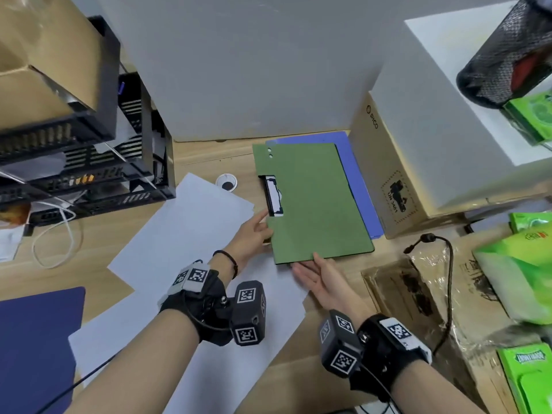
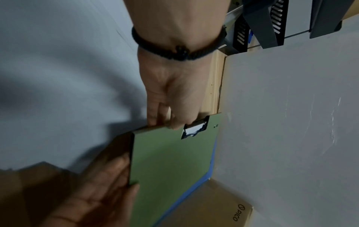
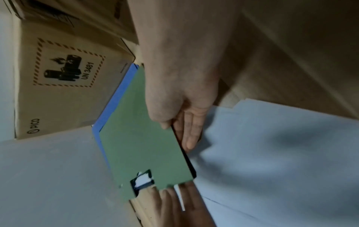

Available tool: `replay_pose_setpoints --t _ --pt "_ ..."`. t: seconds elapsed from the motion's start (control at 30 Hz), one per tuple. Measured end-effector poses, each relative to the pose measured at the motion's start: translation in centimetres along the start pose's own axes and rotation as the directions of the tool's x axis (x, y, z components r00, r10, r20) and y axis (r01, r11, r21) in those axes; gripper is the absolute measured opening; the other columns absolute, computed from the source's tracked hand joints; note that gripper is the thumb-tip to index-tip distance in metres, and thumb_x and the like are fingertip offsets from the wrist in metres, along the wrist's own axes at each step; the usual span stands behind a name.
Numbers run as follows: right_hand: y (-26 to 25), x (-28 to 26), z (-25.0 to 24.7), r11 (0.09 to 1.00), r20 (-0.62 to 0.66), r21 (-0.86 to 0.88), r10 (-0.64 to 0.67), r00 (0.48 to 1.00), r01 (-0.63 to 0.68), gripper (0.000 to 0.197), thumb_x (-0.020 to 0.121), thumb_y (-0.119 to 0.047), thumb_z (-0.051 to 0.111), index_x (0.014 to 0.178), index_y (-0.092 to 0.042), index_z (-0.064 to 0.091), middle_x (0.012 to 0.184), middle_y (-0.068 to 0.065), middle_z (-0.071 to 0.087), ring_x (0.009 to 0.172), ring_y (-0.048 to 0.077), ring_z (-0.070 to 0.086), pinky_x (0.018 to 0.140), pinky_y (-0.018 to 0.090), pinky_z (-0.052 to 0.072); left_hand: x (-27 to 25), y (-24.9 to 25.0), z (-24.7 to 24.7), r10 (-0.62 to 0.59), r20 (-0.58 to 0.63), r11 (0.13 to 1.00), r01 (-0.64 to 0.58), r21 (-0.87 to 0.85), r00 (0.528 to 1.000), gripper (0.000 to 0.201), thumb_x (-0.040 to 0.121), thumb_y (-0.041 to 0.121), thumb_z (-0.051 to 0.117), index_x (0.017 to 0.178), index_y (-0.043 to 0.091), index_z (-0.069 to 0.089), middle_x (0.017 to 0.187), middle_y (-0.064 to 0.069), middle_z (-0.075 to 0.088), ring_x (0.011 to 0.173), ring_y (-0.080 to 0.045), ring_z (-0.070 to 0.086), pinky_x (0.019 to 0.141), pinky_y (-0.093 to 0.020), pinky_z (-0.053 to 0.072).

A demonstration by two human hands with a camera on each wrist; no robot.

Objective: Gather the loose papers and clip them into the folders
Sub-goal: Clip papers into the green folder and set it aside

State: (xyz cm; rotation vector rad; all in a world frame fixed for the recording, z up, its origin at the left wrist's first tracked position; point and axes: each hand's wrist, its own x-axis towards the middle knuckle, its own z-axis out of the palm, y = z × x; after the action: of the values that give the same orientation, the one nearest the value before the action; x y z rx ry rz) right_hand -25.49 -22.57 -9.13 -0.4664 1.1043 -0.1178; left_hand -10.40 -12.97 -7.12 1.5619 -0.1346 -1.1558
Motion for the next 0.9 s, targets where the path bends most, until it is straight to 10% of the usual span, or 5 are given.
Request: replay_pose_setpoints --t 0.17,0.3,0.63,0.8,0.9 --pt "-1.7 1.3 0.8 0.996 -0.083 -0.001 -0.086 0.993 0.086 0.007 0.104 -0.008 0.038 0.099 -0.008 0.043 0.096 0.023 0.059 0.087 0.034 0.064 0.089 0.044 0.053 -0.3 -2.7 -4.1 -0.07 -0.237 0.992 0.092 0.083 0.969 0.034 0.095 0.01 0.05 0.13 0.014 0.051 0.108 -0.006 0.061 0.08 -0.018 0.062 0.069 -0.022 0.05" --pt "-2.5 2.6 -0.1 0.995 -0.13 -0.019 -0.099 0.987 0.098 0.006 0.103 -0.008 0.039 0.105 -0.006 0.044 0.098 0.023 0.06 0.088 0.034 0.065 0.074 0.041 0.06 -1.7 -5.9 -7.8 -0.133 -0.409 0.978 0.186 0.093 0.903 0.025 0.093 0.01 0.052 0.116 0.015 0.058 0.098 -0.006 0.06 0.074 -0.015 0.059 0.068 -0.023 0.048" --pt "-2.7 3.3 -0.5 0.994 -0.195 -0.051 -0.107 0.975 0.098 0.009 0.099 -0.001 0.045 0.102 0.003 0.052 0.094 0.02 0.063 0.086 0.029 0.065 0.098 0.042 0.05 -4.7 -8.2 -10.5 -0.144 -0.443 0.98 0.191 0.063 0.885 0.022 0.091 0.007 0.055 0.112 0.012 0.062 0.091 -0.006 0.062 0.075 -0.017 0.059 0.07 -0.024 0.05" --pt "-1.7 2.8 -1.2 0.97 -0.224 -0.227 -0.139 0.965 0.087 0.017 0.099 -0.002 0.043 0.084 -0.001 0.05 0.08 0.011 0.054 0.076 0.025 0.061 0.086 0.038 0.053 -6.7 -8.6 -11.8 -0.062 -0.461 0.987 0.123 0.102 0.885 0.023 0.092 0.002 0.048 0.108 0.011 0.062 0.089 -0.005 0.061 0.075 -0.017 0.057 0.067 -0.02 0.047" --pt "-0.1 2.0 -1.4 0.935 -0.139 -0.355 -0.042 0.989 -0.01 0.024 0.095 -0.005 0.043 0.072 -0.012 0.042 0.061 0.003 0.04 0.05 0.017 0.039 0.053 0.028 0.039 -8.4 -9.6 -14.0 0.002 -0.486 0.983 0.087 0.161 0.874 0.028 0.09 -0.003 0.048 0.104 0.018 0.062 0.092 -0.002 0.062 0.091 -0.024 0.059 0.074 -0.024 0.048"
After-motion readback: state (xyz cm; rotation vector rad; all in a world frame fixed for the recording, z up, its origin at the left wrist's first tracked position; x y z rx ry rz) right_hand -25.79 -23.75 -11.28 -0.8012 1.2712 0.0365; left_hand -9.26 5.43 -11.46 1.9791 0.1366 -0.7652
